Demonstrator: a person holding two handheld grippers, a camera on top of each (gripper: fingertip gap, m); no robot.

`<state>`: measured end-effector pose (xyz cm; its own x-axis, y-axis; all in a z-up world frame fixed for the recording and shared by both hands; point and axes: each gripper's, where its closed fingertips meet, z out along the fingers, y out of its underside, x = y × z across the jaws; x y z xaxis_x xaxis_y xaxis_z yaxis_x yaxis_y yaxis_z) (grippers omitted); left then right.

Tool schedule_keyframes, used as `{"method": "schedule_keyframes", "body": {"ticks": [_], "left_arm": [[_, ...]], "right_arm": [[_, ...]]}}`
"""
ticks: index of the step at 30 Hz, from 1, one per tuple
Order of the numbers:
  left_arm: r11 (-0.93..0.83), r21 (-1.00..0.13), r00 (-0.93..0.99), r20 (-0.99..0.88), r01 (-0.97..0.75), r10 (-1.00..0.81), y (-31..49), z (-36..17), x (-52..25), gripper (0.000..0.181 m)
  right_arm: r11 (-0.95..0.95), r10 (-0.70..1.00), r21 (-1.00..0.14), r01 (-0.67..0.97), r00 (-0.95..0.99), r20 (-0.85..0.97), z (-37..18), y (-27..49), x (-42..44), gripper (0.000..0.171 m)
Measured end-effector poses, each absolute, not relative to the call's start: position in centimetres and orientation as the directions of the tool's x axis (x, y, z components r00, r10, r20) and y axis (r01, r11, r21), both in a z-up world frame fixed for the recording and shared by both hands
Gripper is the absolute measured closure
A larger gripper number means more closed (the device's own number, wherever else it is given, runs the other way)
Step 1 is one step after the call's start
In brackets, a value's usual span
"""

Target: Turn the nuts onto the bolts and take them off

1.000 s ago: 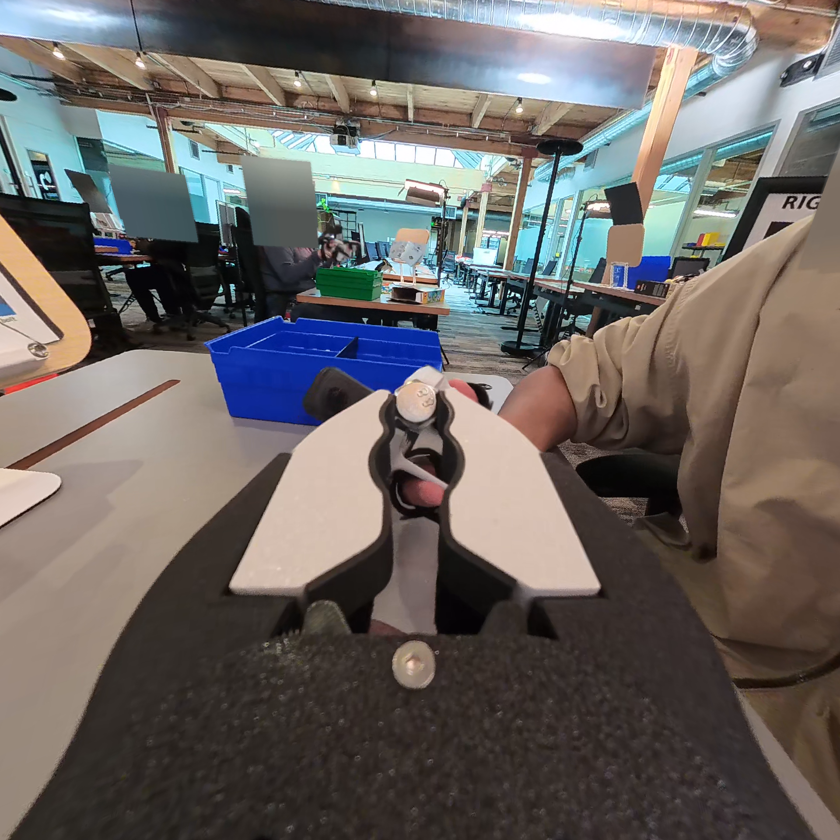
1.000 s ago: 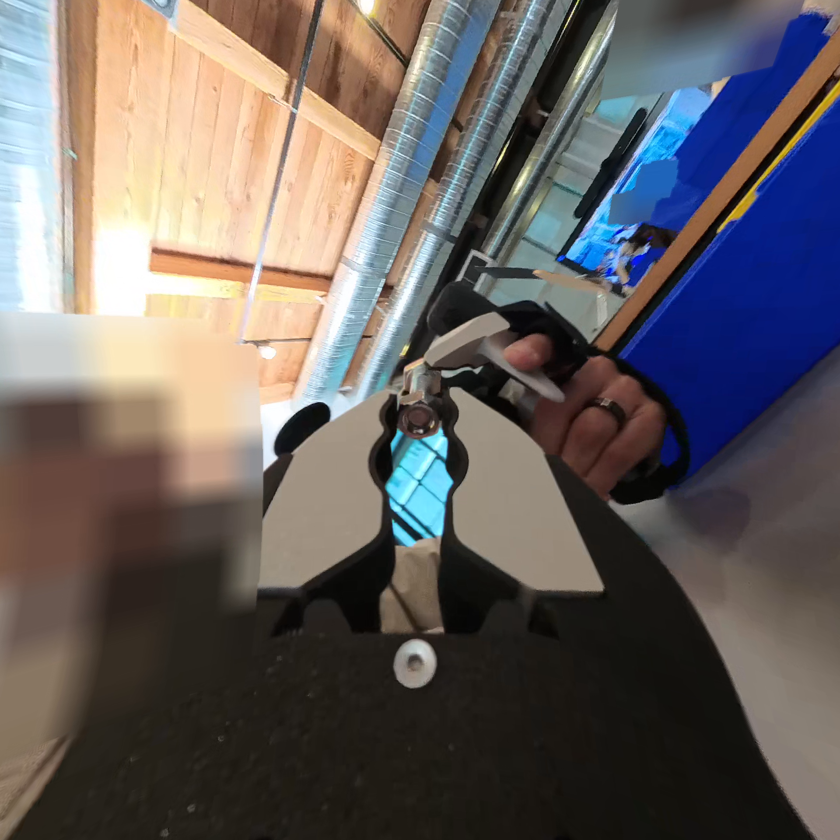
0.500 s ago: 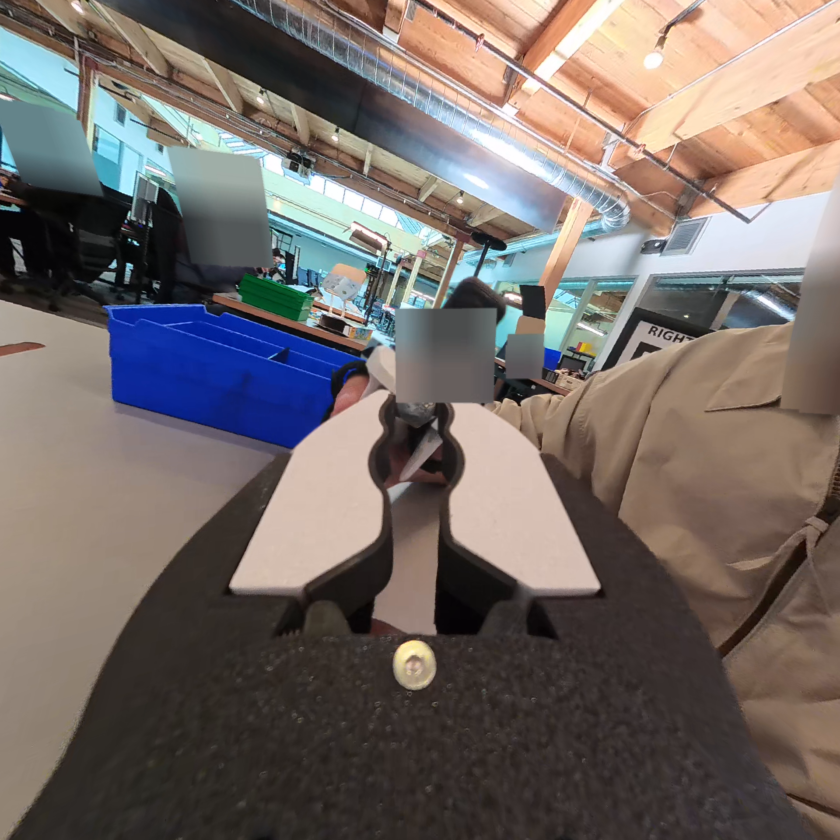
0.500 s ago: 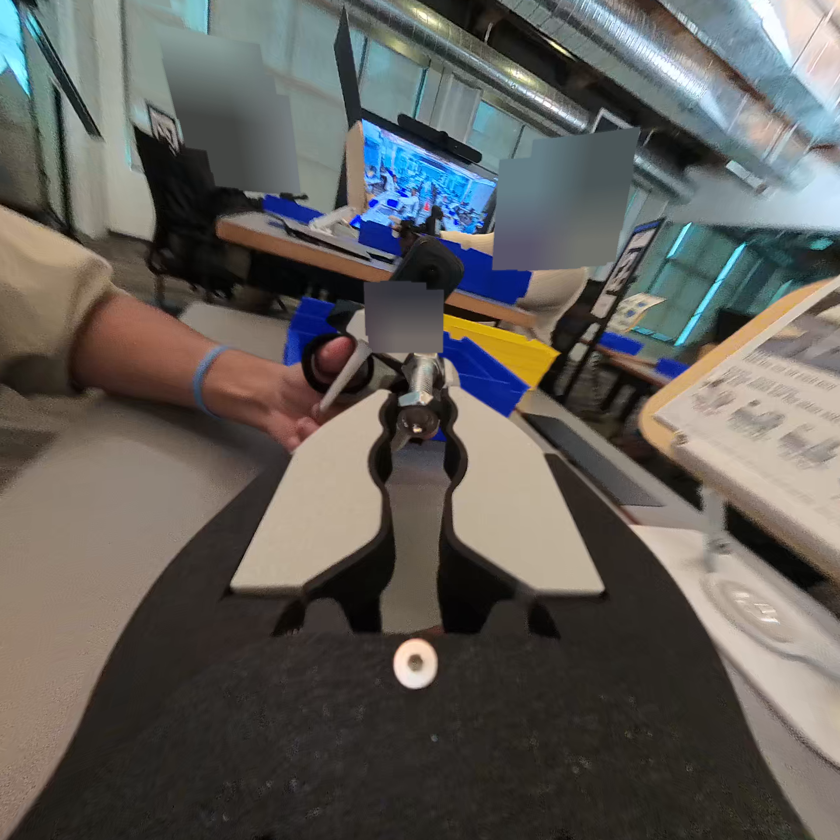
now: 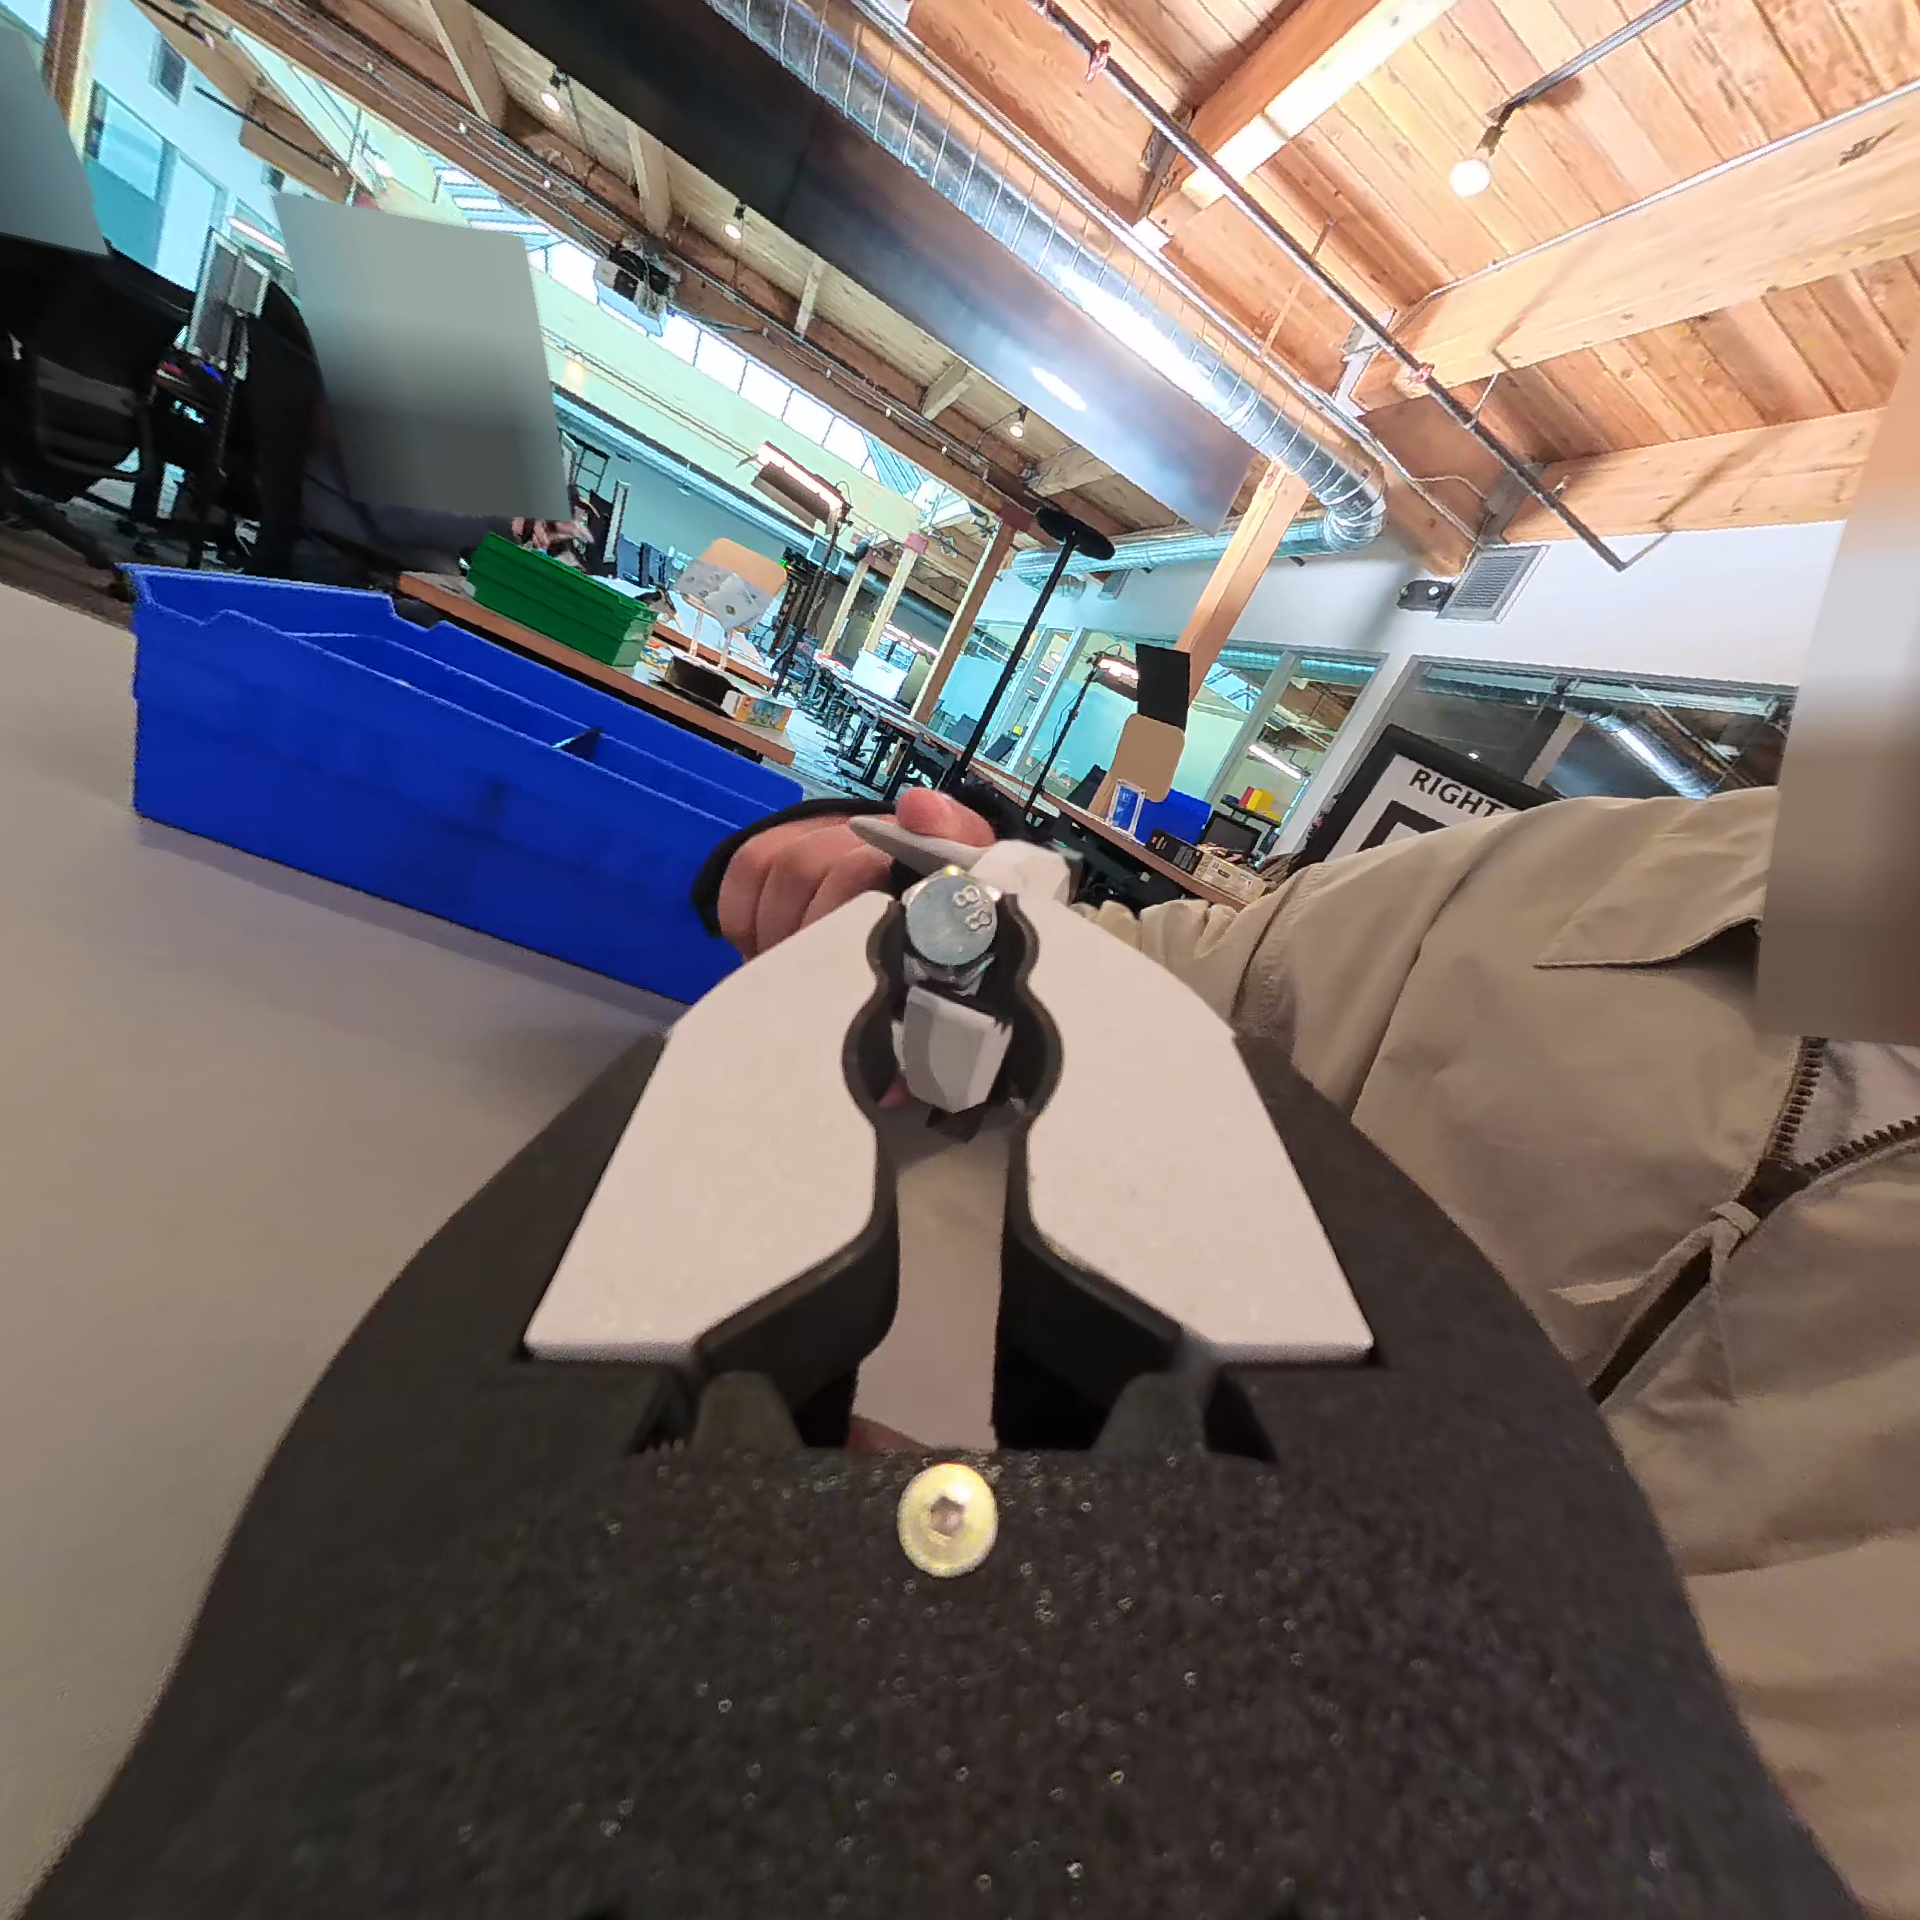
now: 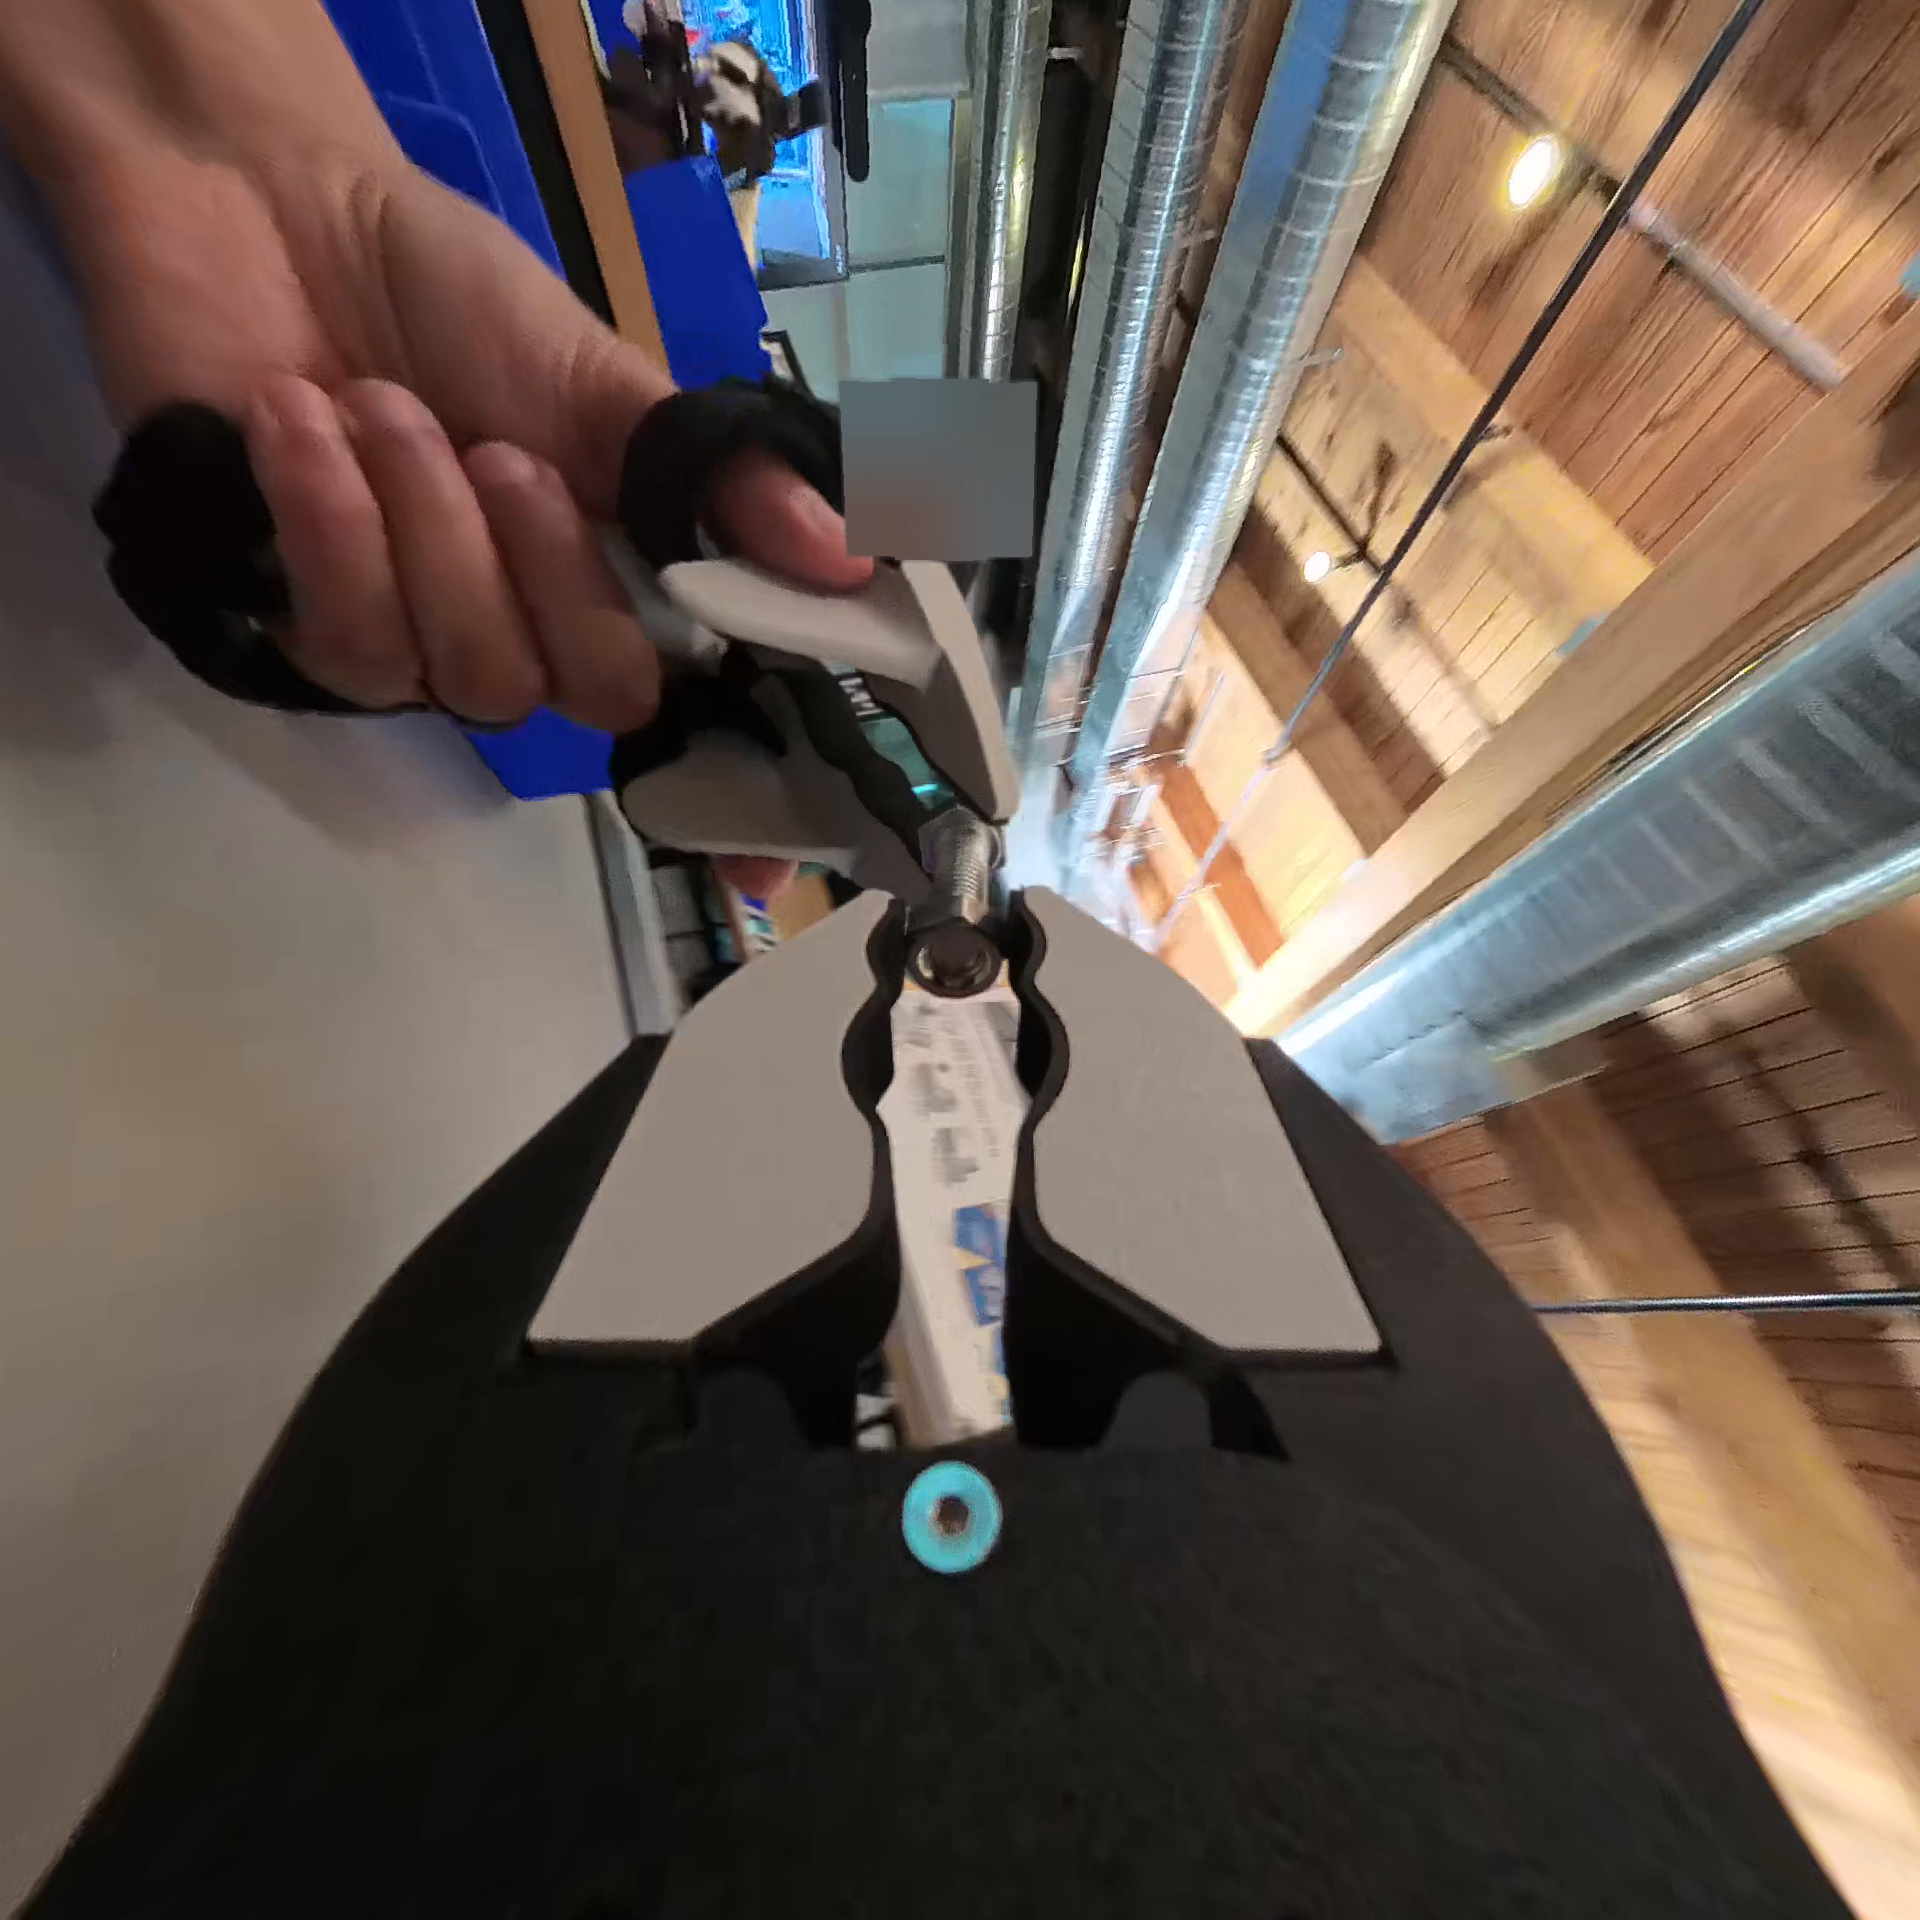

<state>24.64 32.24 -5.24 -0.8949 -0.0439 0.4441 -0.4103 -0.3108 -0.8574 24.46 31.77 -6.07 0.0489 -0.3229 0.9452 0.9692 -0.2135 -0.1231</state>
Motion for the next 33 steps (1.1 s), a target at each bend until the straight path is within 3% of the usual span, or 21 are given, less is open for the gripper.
{"method": "schedule_keyframes", "body": {"ticks": [2, 6, 8, 10, 11, 13, 15, 17, 21, 23, 33], "left_arm": [[-0.307, -0.86, -0.898, 0.439, -0.408, -0.036, 32.3, -5.2, 24.5, 0.164], [-0.339, -0.857, -0.902, 0.428, -0.389, -0.048, 32.8, -4.7, 24.7, 0.164], [-0.35, -0.859, -0.906, 0.419, -0.374, -0.059, 33.3, -4.4, 24.9, 0.165], [-0.38, -0.864, -0.914, 0.393, -0.33, -0.099, 34.1, -3.8, 25.2, 0.164], [-0.38, -0.878, -0.921, 0.365, -0.293, -0.134, 34.5, -3.6, 25.4, 0.164], [-0.348, -0.912, -0.929, 0.303, -0.218, -0.212, 34.9, -3.4, 25.6, 0.164], [-0.326, -0.933, -0.933, 0.244, -0.151, -0.266, 35.2, -3.1, 25.6, 0.164], [-0.299, -0.949, -0.936, 0.194, -0.103, -0.294, 35.1, -2.9, 25.4, 0.164], [-0.224, -0.973, -0.939, 0.122, -0.05, -0.323, 34.5, -3.4, 25.1, 0.164], [-0.206, -0.978, -0.937, 0.109, -0.04, -0.333, 34.3, -3.7, 25.1, 0.164], [-0.173, -0.984, -0.937, 0.1, -0.044, -0.334, 33.8, -4.4, 25.2, 0.164]], "right_arm": [[-0.16, -0.308, -0.237, 0.958, 0.179, 0.934, -6.1, 31.8, 24.2, 0.153], [-0.021, -0.337, -0.388, 0.921, 0.359, 0.87, -4.6, 31.3, 22.9, 0.133], [0.09, -0.322, -0.56, 0.824, 0.556, 0.766, -3.4, 31.0, 22.7, 0.129], [0.208, -0.223, -0.796, 0.568, 0.82, 0.527, -2.6, 30.9, 23.4, 0.122], [0.269, -0.119, -0.892, 0.364, 0.931, 0.344, -2.4, 31.0, 23.7, 0.124], [0.279, 0.123, -0.955, -0.097, 0.99, -0.065, -2.9, 31.6, 24.3, 0.119], [0.227, 0.317, -0.856, -0.464, 0.867, -0.385, -3.4, 32.1, 24.8, 0.123], [0.165, 0.415, -0.689, -0.706, 0.683, -0.601, -4.1, 32.6, 25.5, 0.119], [-0.019, 0.489, -0.351, -0.936, 0.297, -0.82, -6.6, 33.9, 26.2, 0.113], [-0.085, 0.523, -0.253, -0.964, 0.173, -0.834, -7.1, 34.1, 26.0, 0.112], [-0.071, 0.585, -0.283, -0.956, 0.19, -0.789, -5.9, 33.5, 25.5, 0.123]]}}
